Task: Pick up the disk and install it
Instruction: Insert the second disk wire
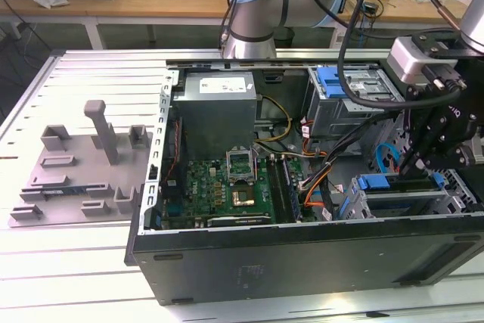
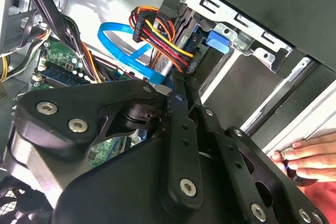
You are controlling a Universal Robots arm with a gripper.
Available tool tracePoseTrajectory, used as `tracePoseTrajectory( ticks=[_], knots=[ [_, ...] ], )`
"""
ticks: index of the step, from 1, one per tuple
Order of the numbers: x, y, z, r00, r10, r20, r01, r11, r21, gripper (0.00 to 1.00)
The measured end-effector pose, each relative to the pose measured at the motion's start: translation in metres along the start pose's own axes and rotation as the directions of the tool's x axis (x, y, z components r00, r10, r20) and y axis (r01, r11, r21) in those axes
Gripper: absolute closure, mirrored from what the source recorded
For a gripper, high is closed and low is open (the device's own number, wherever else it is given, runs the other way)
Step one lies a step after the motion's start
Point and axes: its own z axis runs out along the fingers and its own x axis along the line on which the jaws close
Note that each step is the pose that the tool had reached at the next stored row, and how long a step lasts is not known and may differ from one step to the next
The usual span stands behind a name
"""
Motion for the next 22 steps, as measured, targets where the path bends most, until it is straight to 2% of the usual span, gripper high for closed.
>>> tracePoseTrajectory(
  ticks=[11, 22],
  knots=[
    [0.0, -0.0001, 0.0058, 1.0, 0.0, 0.0, 0.0, 1.0, 0.0, 0.84],
    [-0.0001, -0.0001, 0.0063, 1.0, 0.0, 0.0008, 0.0, 1.0, 0.0, 0.83]
  ],
)
